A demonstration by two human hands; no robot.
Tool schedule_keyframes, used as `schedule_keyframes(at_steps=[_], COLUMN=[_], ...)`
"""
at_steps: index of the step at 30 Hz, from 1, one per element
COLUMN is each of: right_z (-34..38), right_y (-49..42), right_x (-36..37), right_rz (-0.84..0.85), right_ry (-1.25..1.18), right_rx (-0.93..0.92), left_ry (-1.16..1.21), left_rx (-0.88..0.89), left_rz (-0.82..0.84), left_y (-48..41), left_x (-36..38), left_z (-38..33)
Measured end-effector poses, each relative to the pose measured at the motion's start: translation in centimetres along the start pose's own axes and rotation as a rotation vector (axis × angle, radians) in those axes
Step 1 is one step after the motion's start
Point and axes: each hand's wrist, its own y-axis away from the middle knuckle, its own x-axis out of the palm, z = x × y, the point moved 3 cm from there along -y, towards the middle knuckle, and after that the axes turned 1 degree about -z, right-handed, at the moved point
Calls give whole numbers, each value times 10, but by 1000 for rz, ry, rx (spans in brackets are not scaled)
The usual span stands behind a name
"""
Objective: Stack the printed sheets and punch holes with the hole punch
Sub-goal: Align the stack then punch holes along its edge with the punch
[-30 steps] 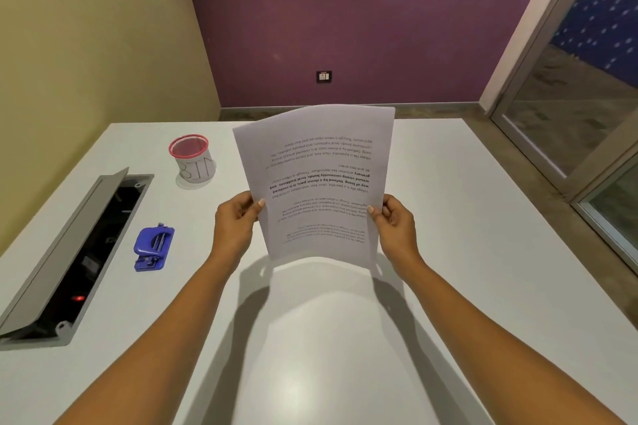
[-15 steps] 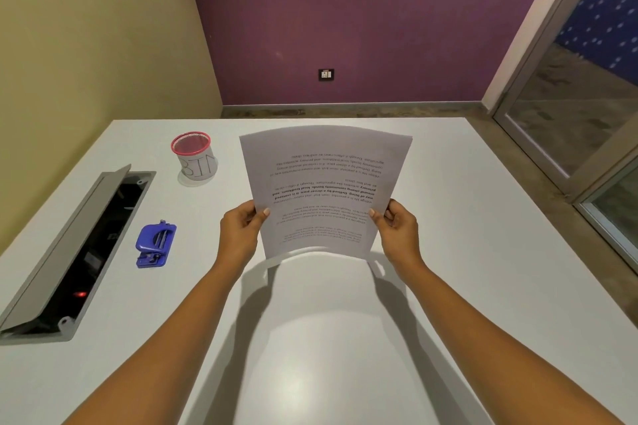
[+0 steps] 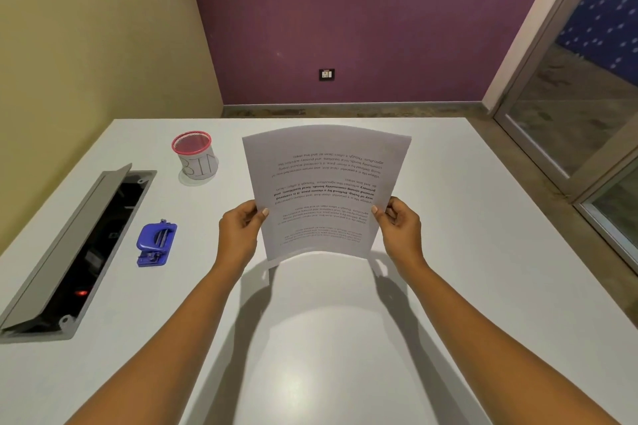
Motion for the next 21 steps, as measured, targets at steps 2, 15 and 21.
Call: schedule_keyframes(at_steps=[2, 15, 21], right_z=[1, 5, -5], right_y=[0, 3, 3], right_x=[-1, 0, -1], right_rz=[-11, -15, 29], right_ry=[2, -10, 50], right_rx=[-10, -39, 17], left_ry=[-18, -5, -25], left_rx=[-3, 16, -15], left_rz=[-9, -32, -19], left_y=[0, 2, 5], left_x=[-1, -4, -4], left_z=[0, -2, 6])
